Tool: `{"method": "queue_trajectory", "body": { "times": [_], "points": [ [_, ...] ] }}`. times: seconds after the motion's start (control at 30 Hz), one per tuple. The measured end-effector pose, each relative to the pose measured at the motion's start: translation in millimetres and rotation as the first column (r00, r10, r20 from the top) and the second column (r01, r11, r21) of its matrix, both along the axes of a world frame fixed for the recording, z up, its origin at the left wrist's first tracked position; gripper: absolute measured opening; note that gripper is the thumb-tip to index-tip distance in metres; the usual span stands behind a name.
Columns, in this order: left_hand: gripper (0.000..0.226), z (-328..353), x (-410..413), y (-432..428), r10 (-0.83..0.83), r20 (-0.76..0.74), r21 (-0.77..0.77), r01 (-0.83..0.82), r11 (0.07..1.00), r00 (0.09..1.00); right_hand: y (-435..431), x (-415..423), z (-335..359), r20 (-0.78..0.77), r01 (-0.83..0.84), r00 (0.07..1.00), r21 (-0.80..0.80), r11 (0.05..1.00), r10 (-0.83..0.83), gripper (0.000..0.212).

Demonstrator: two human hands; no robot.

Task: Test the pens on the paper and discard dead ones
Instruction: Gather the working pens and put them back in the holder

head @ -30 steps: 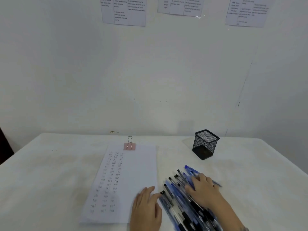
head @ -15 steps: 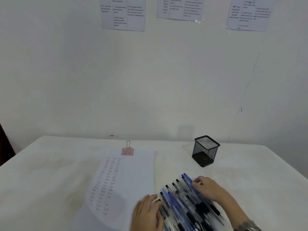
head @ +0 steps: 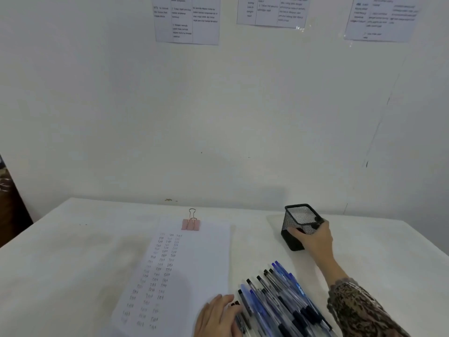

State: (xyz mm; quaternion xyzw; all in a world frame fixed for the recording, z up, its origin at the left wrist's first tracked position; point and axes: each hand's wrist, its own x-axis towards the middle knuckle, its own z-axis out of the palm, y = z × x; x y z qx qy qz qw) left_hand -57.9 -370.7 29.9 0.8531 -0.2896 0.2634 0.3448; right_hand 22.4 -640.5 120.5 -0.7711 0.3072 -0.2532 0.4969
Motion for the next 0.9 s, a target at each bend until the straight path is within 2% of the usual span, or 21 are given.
{"method": "queue_trajectory", "body": {
  "times": [0.13, 0.37, 0.43, 0.5, 0.57, 0.63, 0.7, 0.77, 0.8, 0.9],
  "points": [
    [0.03, -4, -1, 4, -0.015, -0.103, 0.056, 0.021, 0.998, 0.995, 31, 2, -5, -0.027, -0.007, 1.0, -0.07, 0.998, 0.005, 0.097],
    [0.032, 4, -4, 7, -0.041, -0.123, 0.039, 0.046, 0.998, 0.992, 60, -11, -8, -0.048, -0.041, 0.998, -0.126, 0.991, 0.035, 0.099],
    [0.033, 8, -4, 9, -0.065, -0.122, 0.045, 0.071, 0.996, 0.99, 60, -16, -6, -0.105, -0.081, 0.992, -0.078, 0.994, 0.073, 0.106],
    [0.032, 11, -3, 9, -0.058, -0.112, 0.049, 0.063, 0.997, 0.992, 55, -23, -2, -0.226, -0.107, 0.969, -0.005, 0.994, 0.103, 0.113],
    [0.031, 11, -3, 9, -0.043, -0.11, 0.036, 0.048, 0.998, 0.993, 47, -39, 0, -0.439, -0.189, 0.885, -0.032, 0.982, 0.156, 0.107],
    [0.03, 11, -5, 10, -0.059, -0.134, 0.022, 0.062, 0.998, 0.989, 42, -61, 2, -0.644, -0.363, 0.72, -0.033, 0.931, 0.258, 0.103],
    [0.031, 12, -9, 11, -0.093, -0.156, 0.004, 0.095, 0.995, 0.983, 42, -81, 3, -0.779, -0.529, 0.54, -0.021, 0.848, 0.318, 0.11],
    [0.031, 13, -13, 10, -0.103, -0.15, -0.017, 0.101, 0.995, 0.983, 47, -91, 4, -0.86, -0.654, 0.407, -0.041, 0.756, 0.306, 0.111],
    [0.031, 13, -16, 9, -0.107, -0.144, -0.031, 0.103, 0.994, 0.984, 51, -92, 5, -0.88, -0.689, 0.379, -0.061, 0.722, 0.287, 0.107],
    [0.032, 20, -26, 2, -0.117, -0.141, -0.035, 0.113, 0.993, 0.983, 64, -91, 7, -0.893, -0.706, 0.385, -0.122, 0.698, 0.233, 0.093]
  ]
}}
